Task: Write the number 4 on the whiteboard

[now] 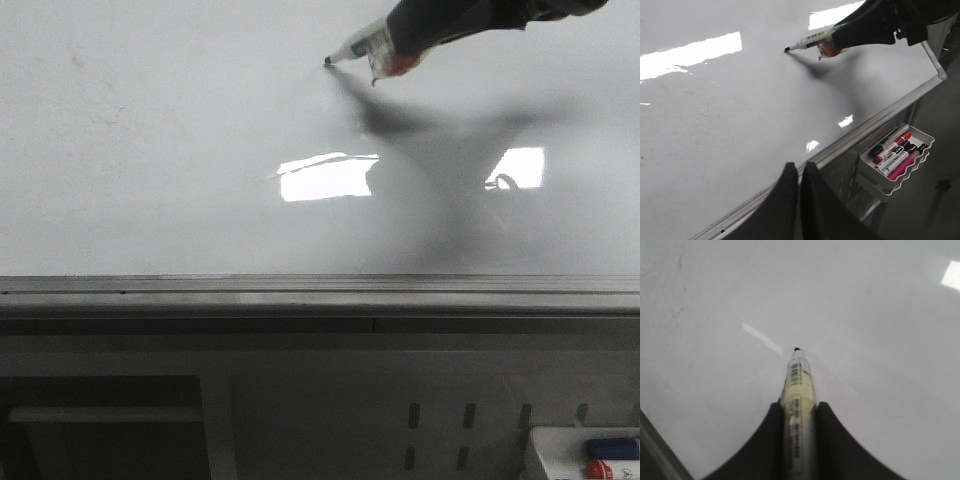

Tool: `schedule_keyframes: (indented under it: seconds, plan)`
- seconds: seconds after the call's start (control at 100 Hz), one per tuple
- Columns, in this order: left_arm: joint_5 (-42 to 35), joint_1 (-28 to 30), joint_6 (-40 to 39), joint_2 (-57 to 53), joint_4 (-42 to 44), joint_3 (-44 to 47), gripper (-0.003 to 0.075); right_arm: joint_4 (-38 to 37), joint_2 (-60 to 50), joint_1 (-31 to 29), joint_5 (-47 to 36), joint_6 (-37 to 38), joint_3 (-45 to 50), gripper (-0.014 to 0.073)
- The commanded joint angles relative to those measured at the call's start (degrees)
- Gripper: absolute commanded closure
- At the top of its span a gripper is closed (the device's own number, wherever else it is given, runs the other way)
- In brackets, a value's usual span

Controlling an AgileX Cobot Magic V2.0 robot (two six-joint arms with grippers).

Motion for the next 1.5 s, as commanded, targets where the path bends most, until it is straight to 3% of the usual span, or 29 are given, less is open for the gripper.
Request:
schedule_keyframes:
  seconds: [0.0, 0.36, 0.52, 0.76, 1.1, 1.49]
  plan:
    - [-2.2, 0.2, -0.6, 0.4, -2.4, -1.5, 0.0741, 2.1, 0.3, -0.2, -1.9, -0.3, -1.6, 0.0648]
    - [-2.1, 0.2, -0.6, 0.4, -4.3, -1.5, 0.0741, 8.1, 6.1, 0.8, 9.0, -0.3, -1.6, 0.0647]
    - [-2.1, 0.2, -0.6, 0.4, -5.3, -1.5, 0.0741, 8.1, 6.9, 3.5, 8.3, -0.3, -1.6, 0.0647]
    - [-2.0, 0.2, -0.6, 0.4, -5.4, -1.5, 0.0741, 8.1, 6.7, 3.1, 6.5, -0.3, -1.6, 0.0645]
    - [-2.0, 0.2, -0.6, 0.4, -5.4, -1.5, 0.0741, 7.9, 2.8, -3.9, 10.2, -0.2, -1.1, 0.0636]
    - [-2.1, 0.2, -0.6, 0.4, -5.4, -1.5, 0.0741, 7.6, -5.4, -15.2, 10.6, -0.2, 6.3, 0.0637]
